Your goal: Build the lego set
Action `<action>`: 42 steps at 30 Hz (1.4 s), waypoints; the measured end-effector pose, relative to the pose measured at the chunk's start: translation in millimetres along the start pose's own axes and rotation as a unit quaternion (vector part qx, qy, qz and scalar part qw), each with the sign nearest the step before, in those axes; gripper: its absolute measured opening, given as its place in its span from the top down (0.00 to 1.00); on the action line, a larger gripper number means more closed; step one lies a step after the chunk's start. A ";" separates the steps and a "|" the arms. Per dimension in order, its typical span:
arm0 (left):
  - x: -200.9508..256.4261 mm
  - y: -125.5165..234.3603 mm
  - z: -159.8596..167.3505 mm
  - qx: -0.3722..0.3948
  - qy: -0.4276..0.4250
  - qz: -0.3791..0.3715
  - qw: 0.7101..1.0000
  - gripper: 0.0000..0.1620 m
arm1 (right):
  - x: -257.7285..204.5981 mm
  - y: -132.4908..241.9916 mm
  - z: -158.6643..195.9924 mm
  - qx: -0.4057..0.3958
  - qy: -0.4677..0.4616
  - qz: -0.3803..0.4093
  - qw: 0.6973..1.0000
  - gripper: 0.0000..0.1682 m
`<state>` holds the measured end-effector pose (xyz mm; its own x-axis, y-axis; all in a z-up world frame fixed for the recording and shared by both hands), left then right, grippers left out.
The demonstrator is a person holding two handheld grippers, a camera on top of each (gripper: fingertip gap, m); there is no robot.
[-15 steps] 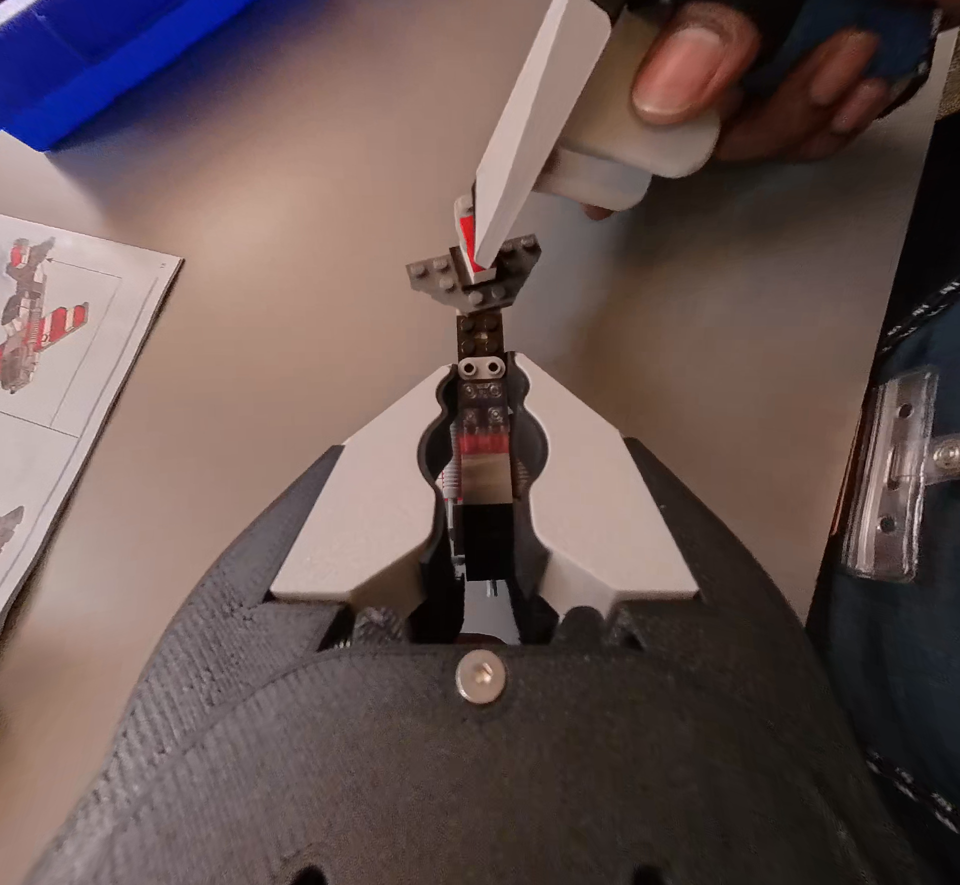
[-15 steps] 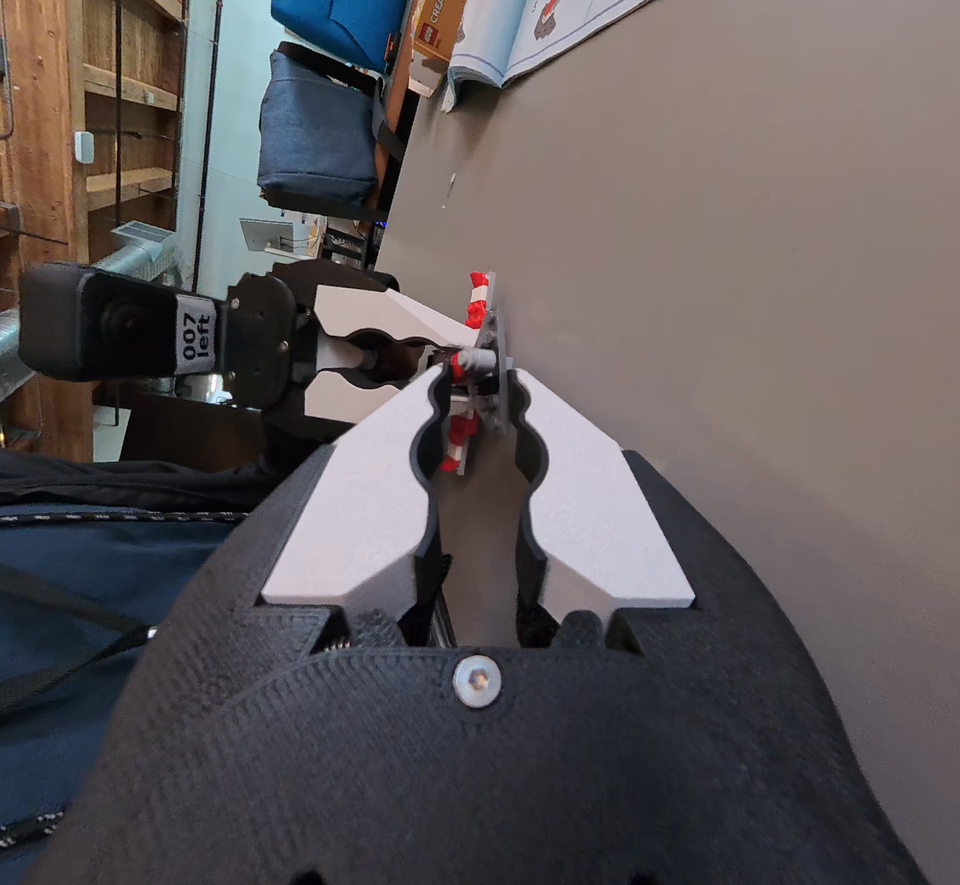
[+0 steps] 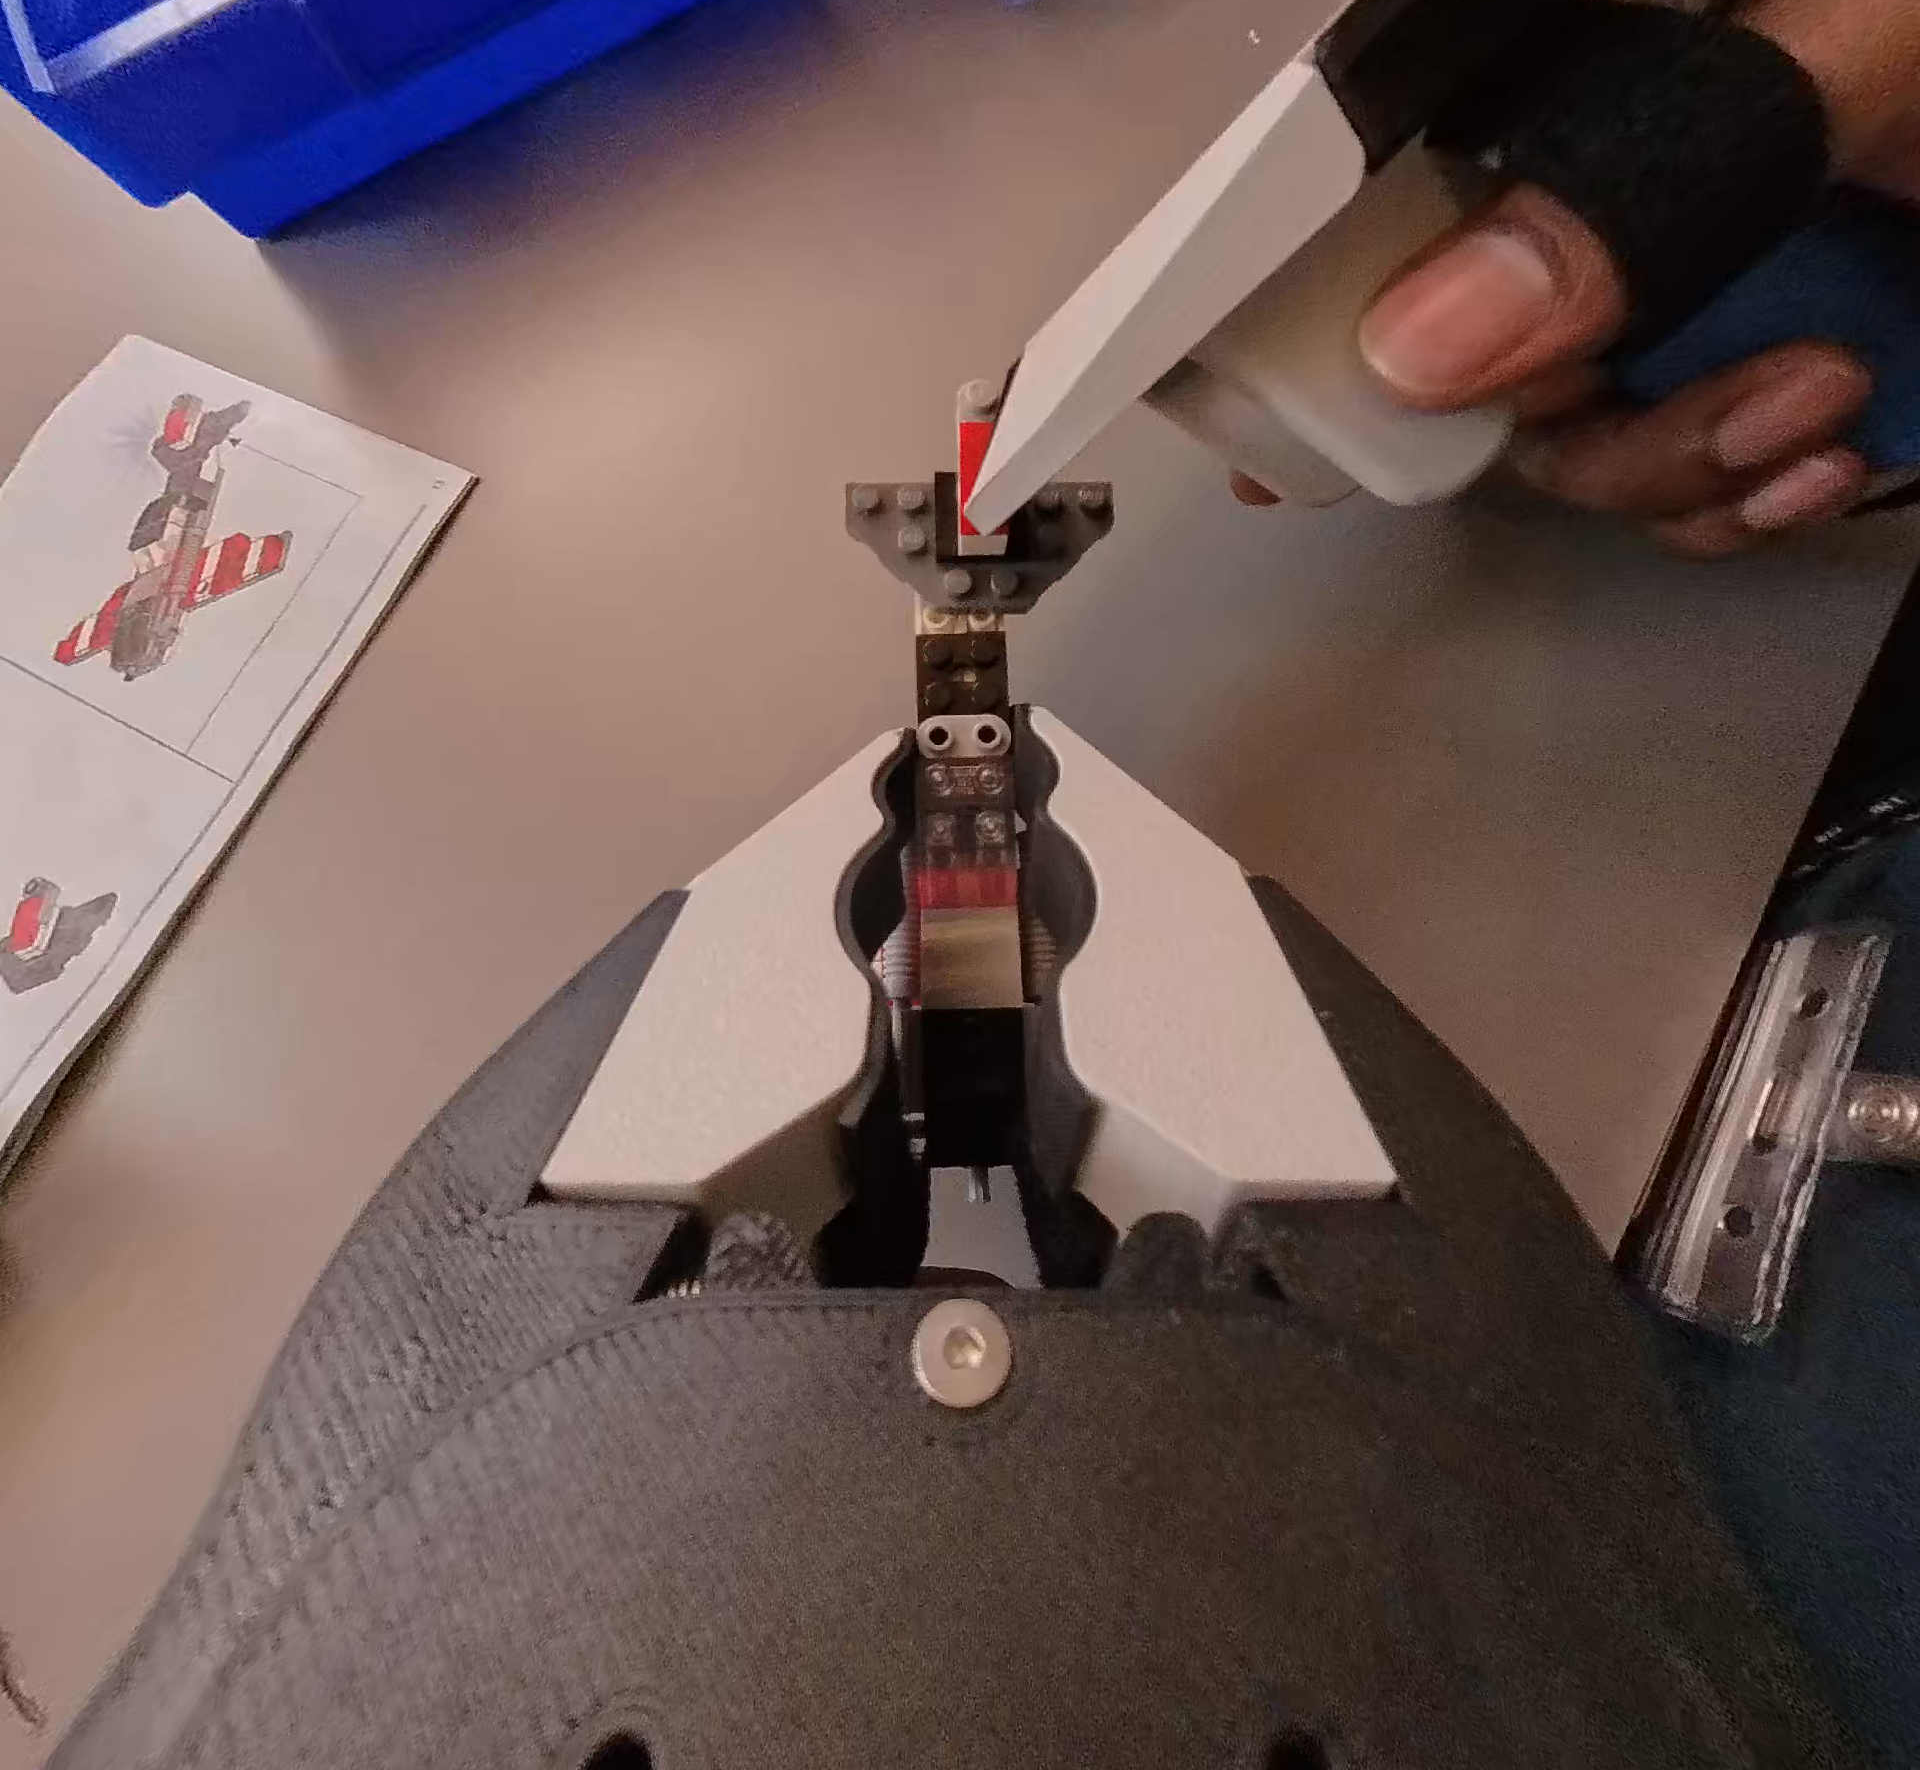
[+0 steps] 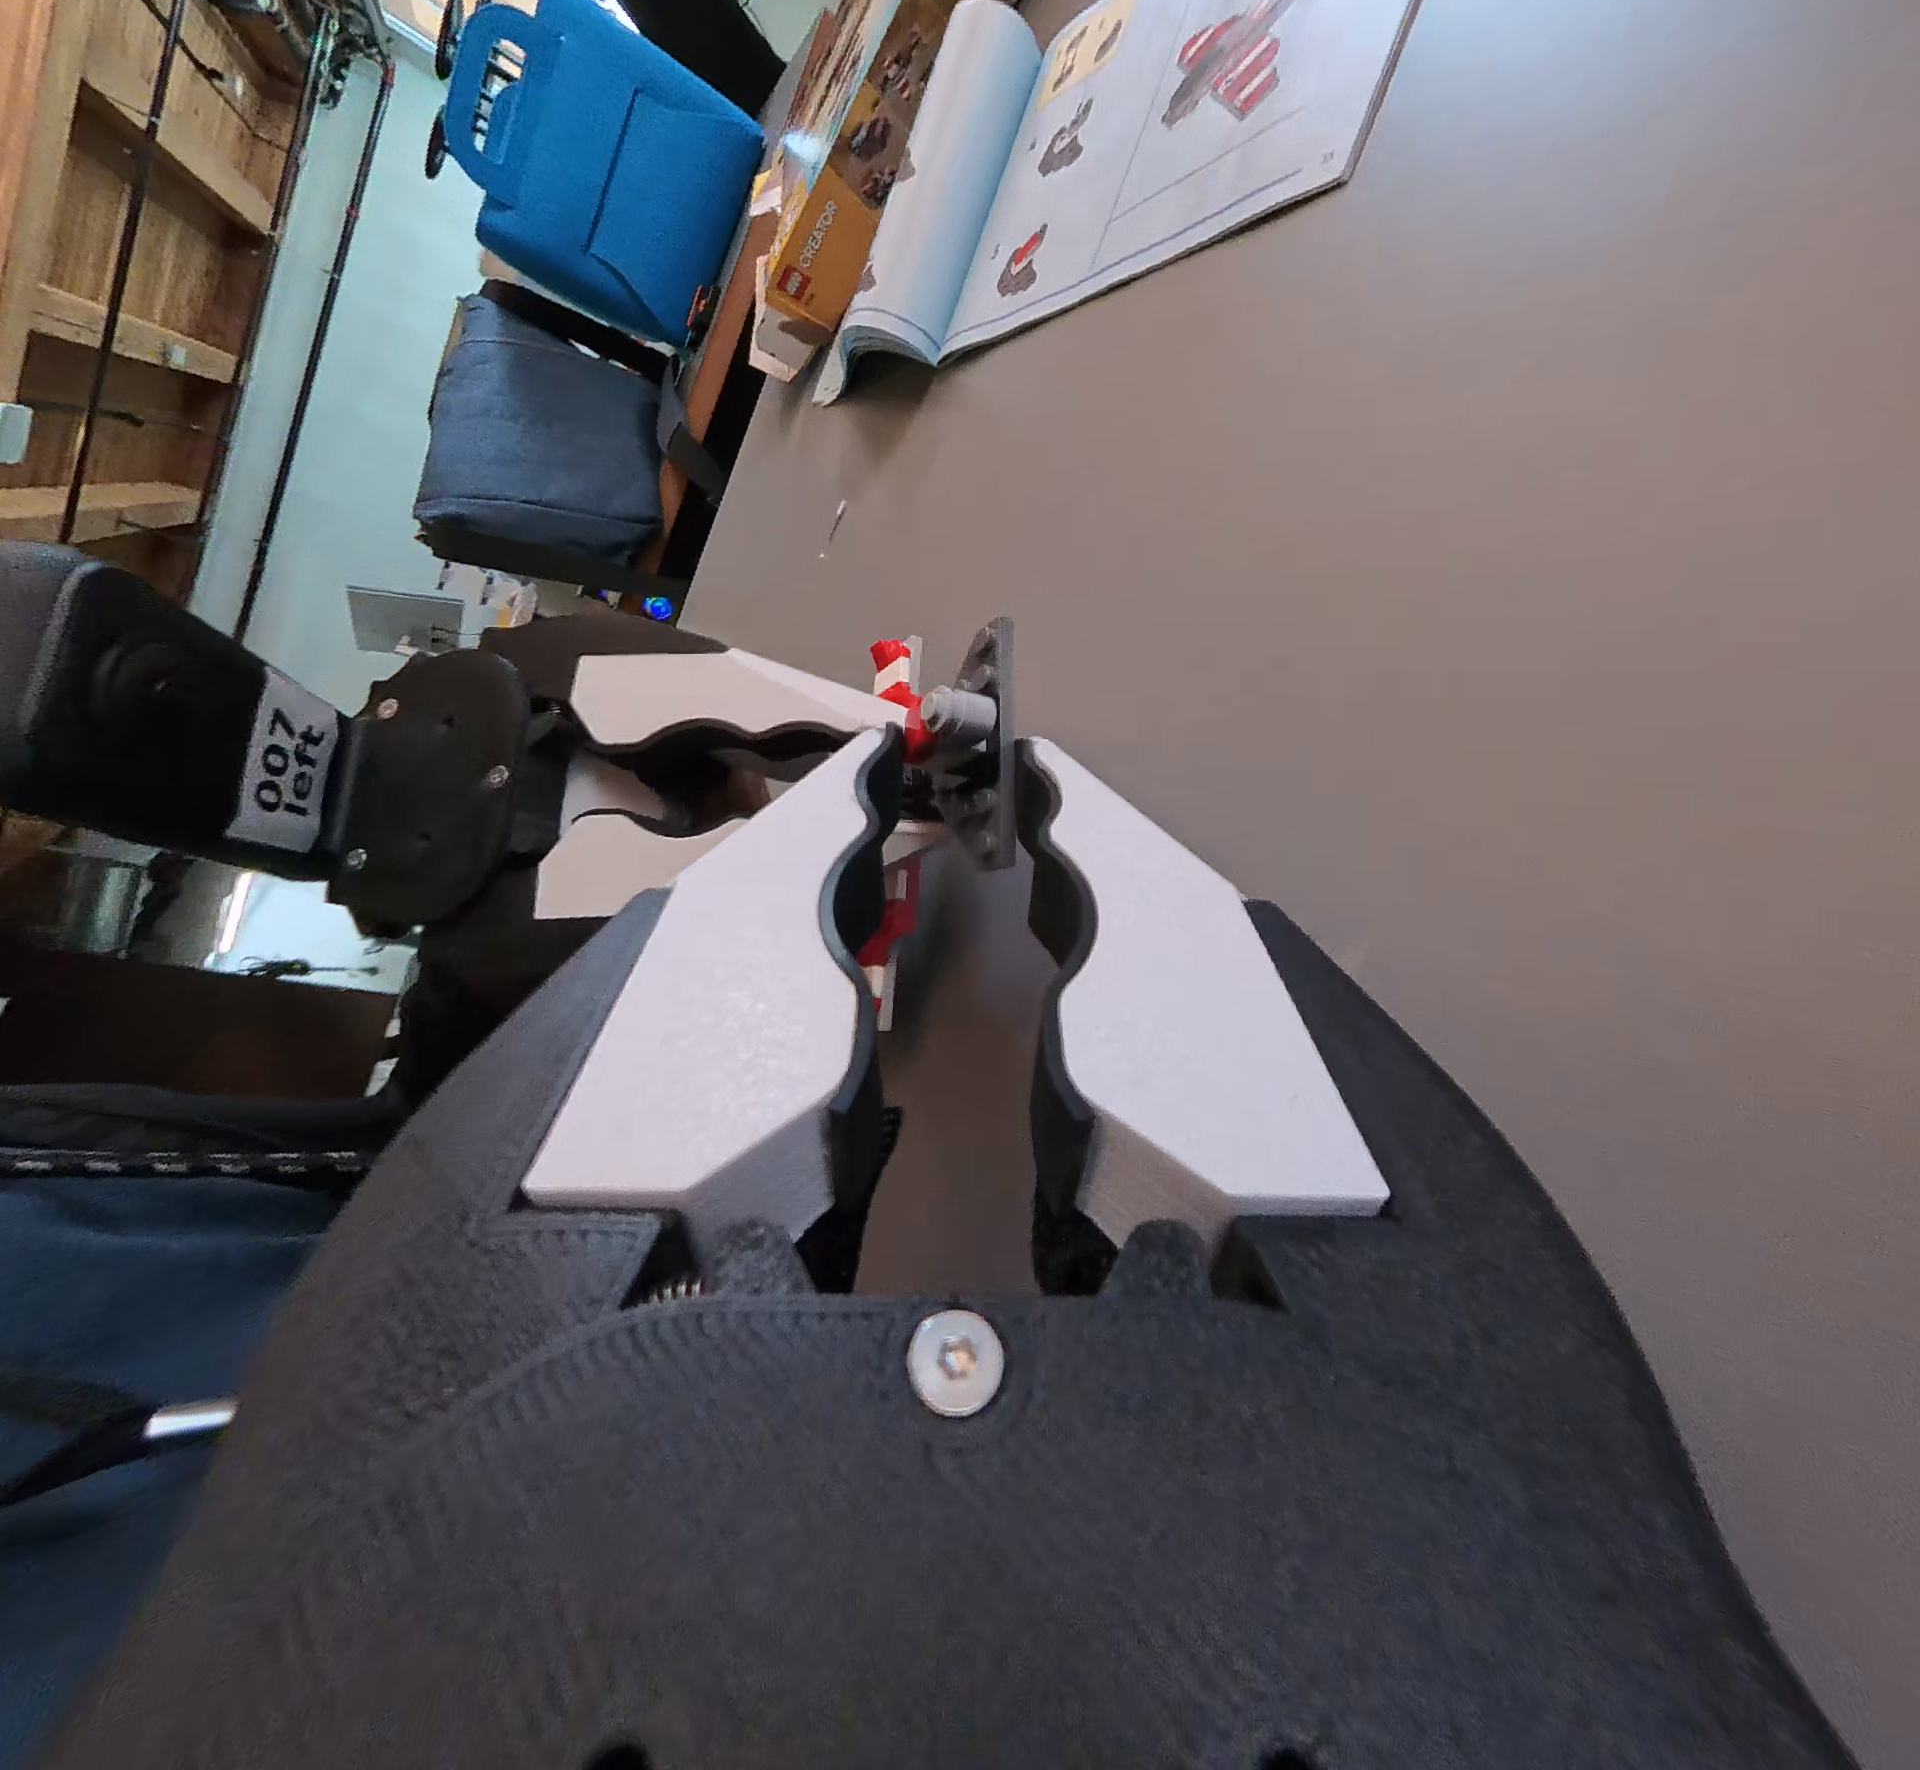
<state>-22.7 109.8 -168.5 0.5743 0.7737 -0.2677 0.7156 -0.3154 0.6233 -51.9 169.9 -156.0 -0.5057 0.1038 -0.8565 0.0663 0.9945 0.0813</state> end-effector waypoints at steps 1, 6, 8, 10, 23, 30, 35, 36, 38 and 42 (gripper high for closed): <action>-0.2 -0.1 -0.3 -0.002 0.000 -0.004 1.000 0.90 | -0.5 -0.4 0.0 0.002 0.006 0.004 1.000 0.88; -0.7 0.1 -2.7 -0.001 -0.001 -0.020 1.000 0.90 | -2.4 -1.7 -1.1 0.018 0.026 0.016 0.999 0.88; -0.7 0.1 -3.5 -0.001 -0.004 -0.025 1.000 0.90 | -2.4 -1.1 -2.4 0.030 0.030 0.020 0.999 0.88; -0.5 -0.1 -4.0 -0.002 -0.009 -0.029 1.000 0.90 | -2.5 -1.8 -1.8 0.034 0.029 0.020 0.999 0.88; -0.3 2.3 -6.7 0.005 -0.023 -0.040 0.999 0.91 | -4.4 -3.9 -0.2 0.033 0.040 0.012 0.999 0.86; -0.7 4.9 -11.3 0.019 -0.038 -0.048 0.998 0.91 | -6.9 -5.6 0.7 0.031 0.038 -0.003 0.999 0.86; -1.6 7.1 -15.0 0.032 -0.050 -0.060 0.996 0.91 | -11.4 -6.2 -0.5 0.035 0.045 -0.017 0.998 0.87; -1.9 7.7 -15.8 0.036 -0.053 -0.062 0.996 0.91 | -12.4 -6.2 -1.1 0.037 0.047 -0.021 0.998 0.87; -2.7 9.5 -18.1 0.045 -0.060 -0.069 0.995 0.91 | -15.1 -6.0 -2.5 0.040 0.052 -0.030 0.997 0.87; -4.5 14.3 -23.3 0.068 -0.072 -0.079 0.992 0.91 | -22.0 -5.5 -5.4 0.048 0.060 -0.055 0.996 0.88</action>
Point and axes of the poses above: each gripper's, where its closed fingertips meet, y back along the fingers, z out of its underside, x = y × z across the jaws, the point moved 3 cm from there along y, back along the fingers, and after that the axes turned 15 degrees about -z, right-handed, at the moved point
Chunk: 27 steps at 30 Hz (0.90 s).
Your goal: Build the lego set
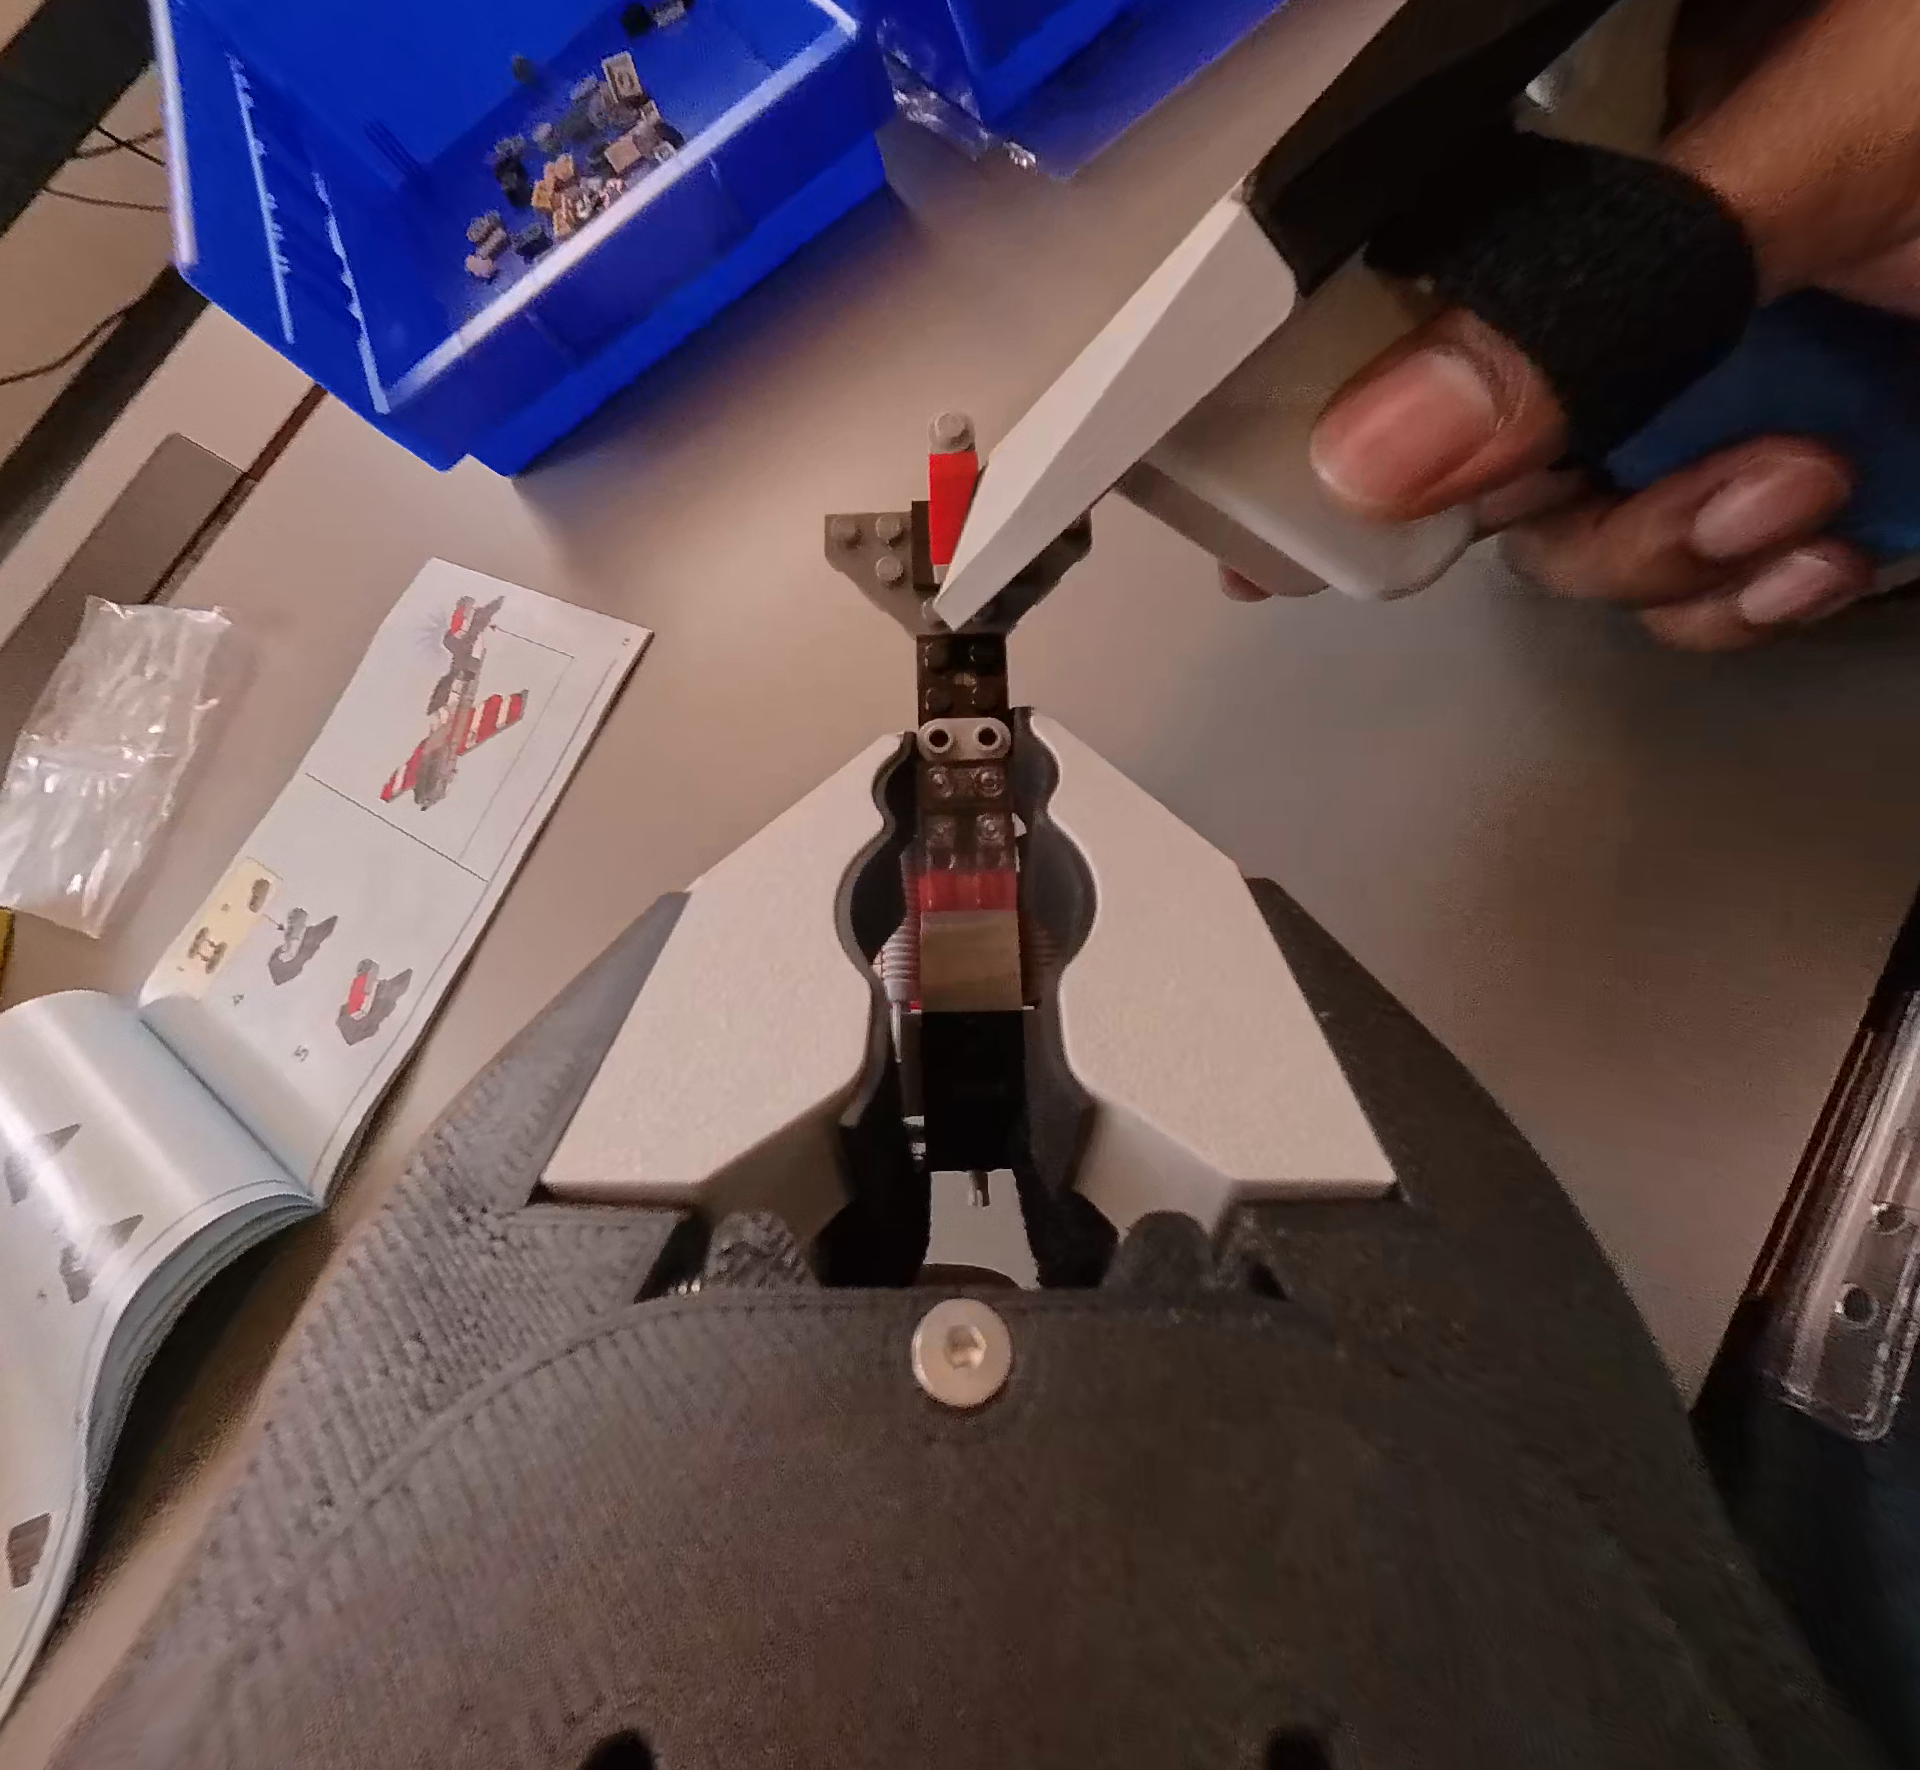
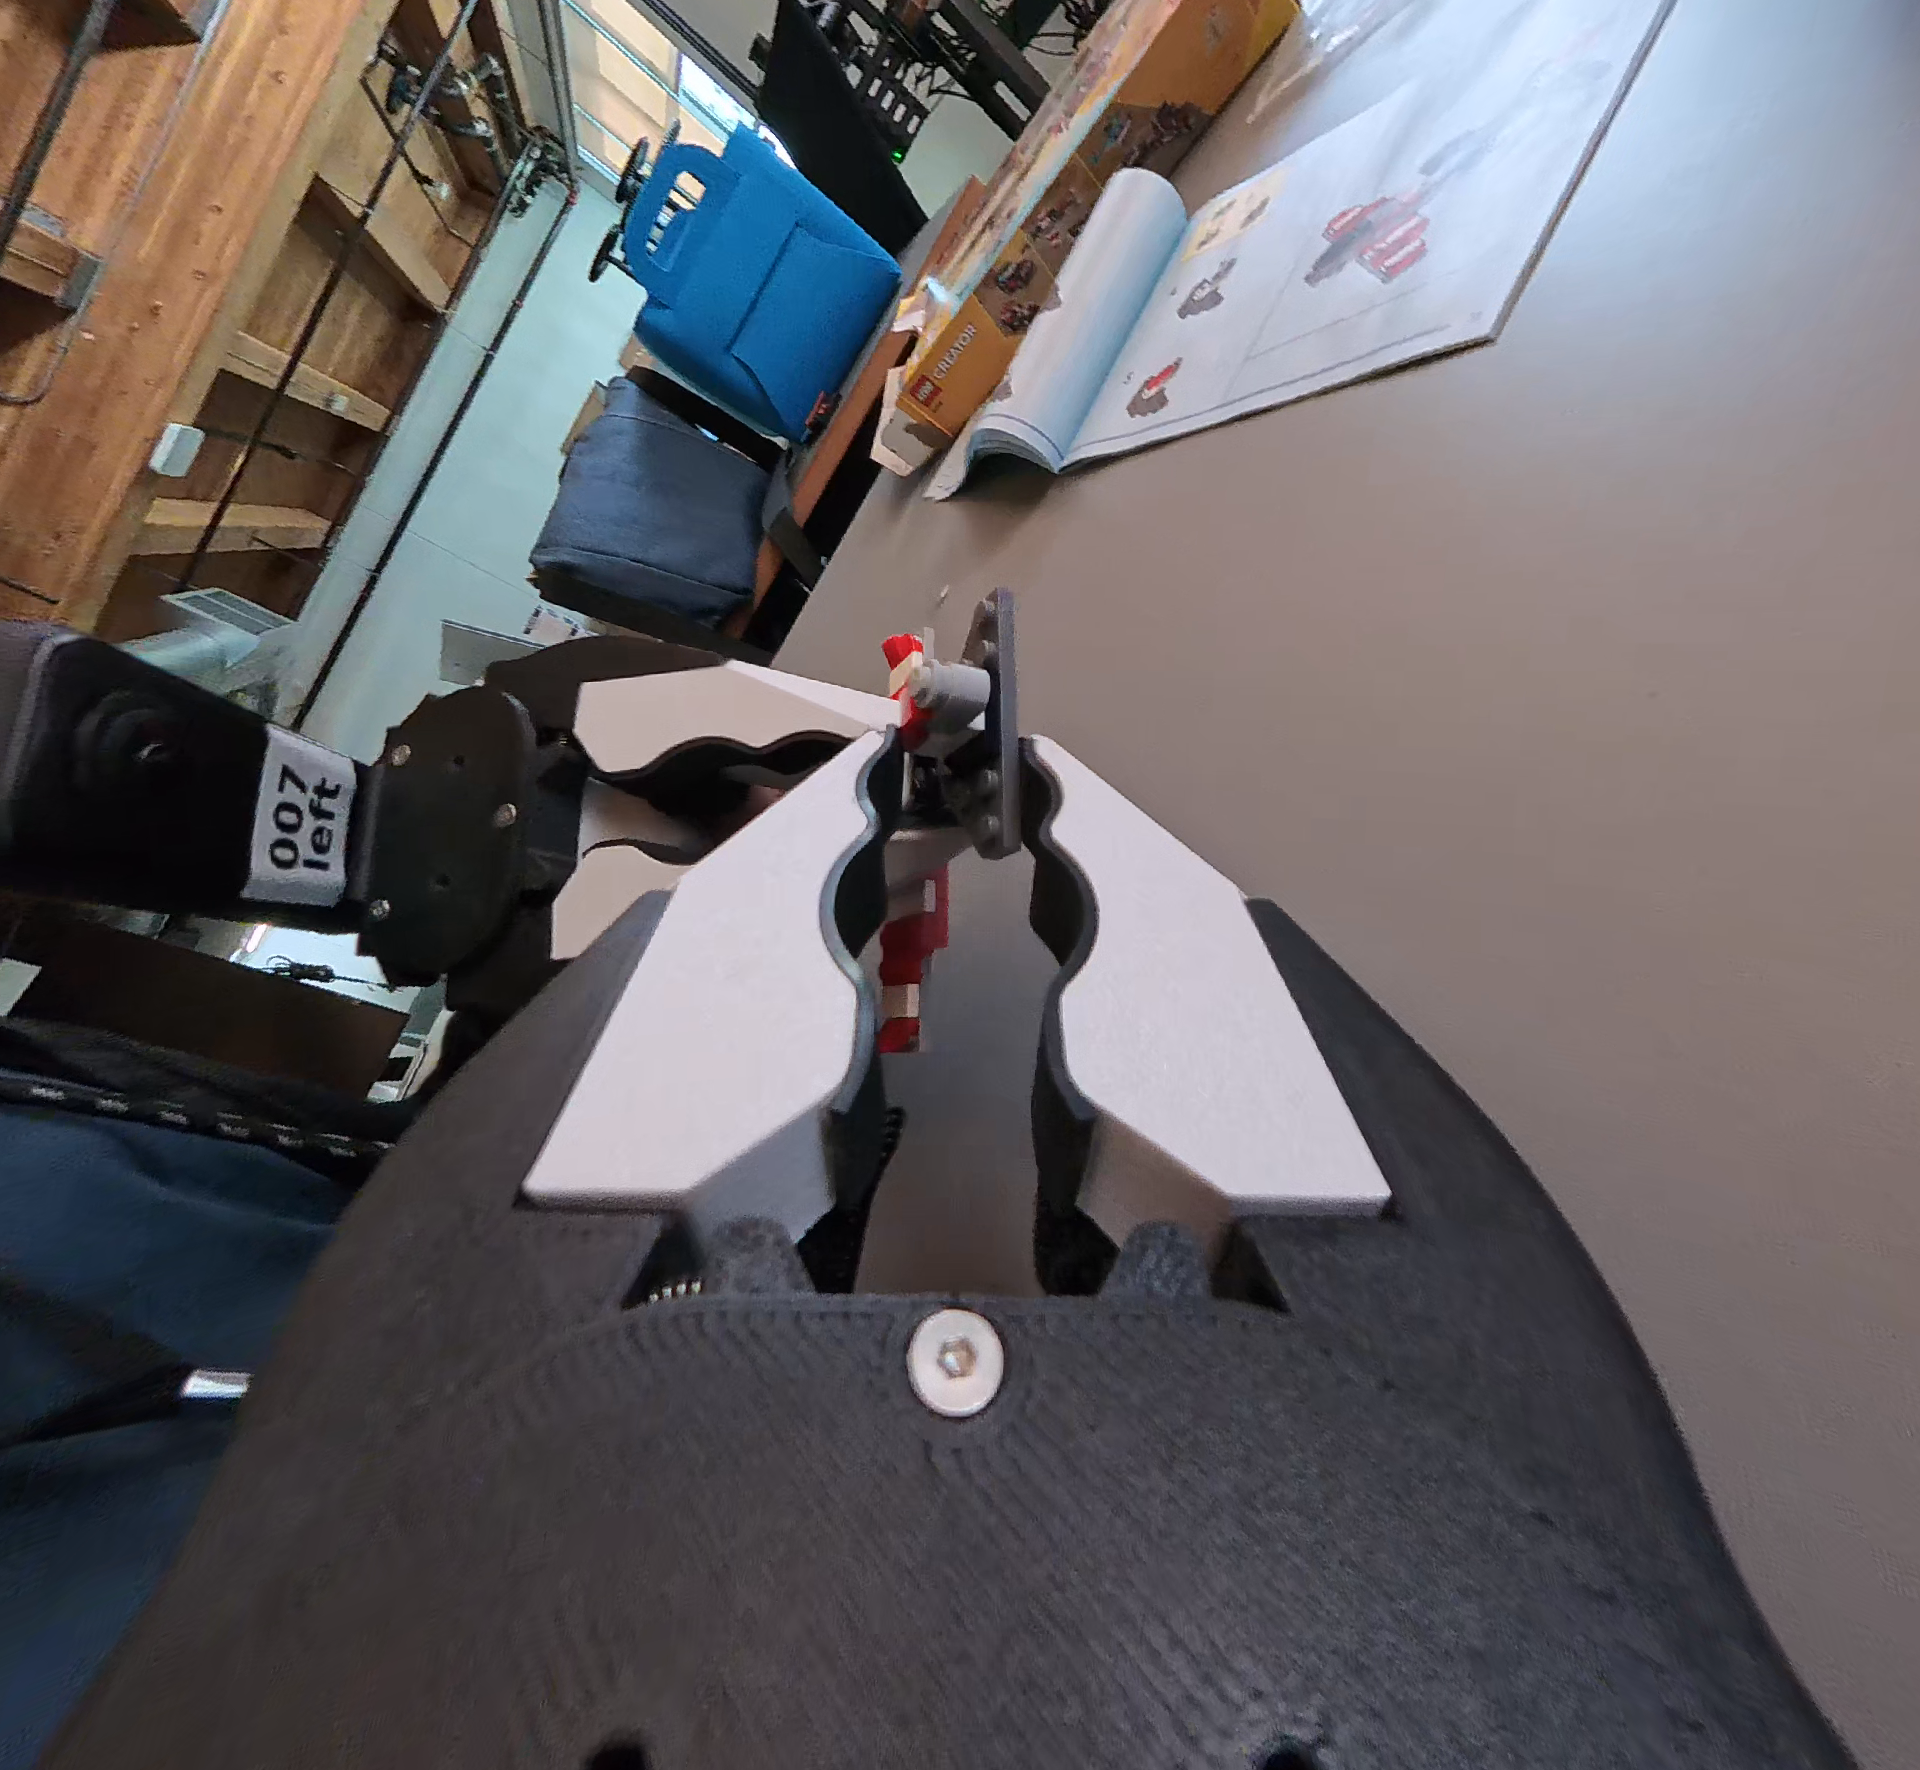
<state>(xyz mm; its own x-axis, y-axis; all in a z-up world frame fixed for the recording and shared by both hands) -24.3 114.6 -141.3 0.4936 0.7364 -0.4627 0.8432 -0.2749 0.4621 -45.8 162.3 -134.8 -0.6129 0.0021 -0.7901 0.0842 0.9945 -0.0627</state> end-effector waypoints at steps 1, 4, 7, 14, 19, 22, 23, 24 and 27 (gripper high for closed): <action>-0.7 1.0 -1.2 0.006 -0.004 -0.003 1.000 0.91 | -1.5 -0.3 -0.8 0.001 0.002 -0.005 1.000 0.88; -2.5 3.6 -4.2 0.020 -0.013 -0.012 1.000 0.91 | -5.7 -0.8 -2.7 0.004 0.011 -0.017 1.000 0.88; -4.1 6.3 -8.1 0.034 -0.023 -0.021 0.999 0.91 | -10.1 -0.6 -4.9 0.010 0.021 -0.030 0.999 0.88; -7.0 11.5 -16.1 0.062 -0.042 -0.036 0.997 0.91 | -18.0 0.6 -9.4 0.018 0.045 -0.047 0.998 0.88; -7.8 14.0 -19.9 0.073 -0.048 -0.041 0.995 0.91 | -20.7 1.4 -11.0 0.020 0.059 -0.049 0.997 0.88; -7.6 14.3 -20.9 0.074 -0.050 -0.043 0.995 0.91 | -21.4 1.9 -11.3 0.023 0.069 -0.043 0.996 0.88; -7.6 14.3 -21.2 0.075 -0.051 -0.044 0.995 0.91 | -21.7 2.0 -11.4 0.024 0.073 -0.041 0.996 0.88; -7.6 14.5 -21.8 0.076 -0.052 -0.044 0.995 0.91 | -22.2 2.1 -11.7 0.024 0.077 -0.041 0.996 0.88; -7.9 15.2 -23.2 0.080 -0.050 -0.044 0.995 0.91 | -23.6 2.4 -12.4 0.025 0.090 -0.037 0.995 0.88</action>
Point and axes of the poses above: each gripper's, where its closed fingertips meet, y back along the fingers, z out of its underside, x = y × z across the jaws, the point moved 3 cm from there along y, back along the fingers, and after that the axes turned 15 degrees about -z, right-handed, at the moved point
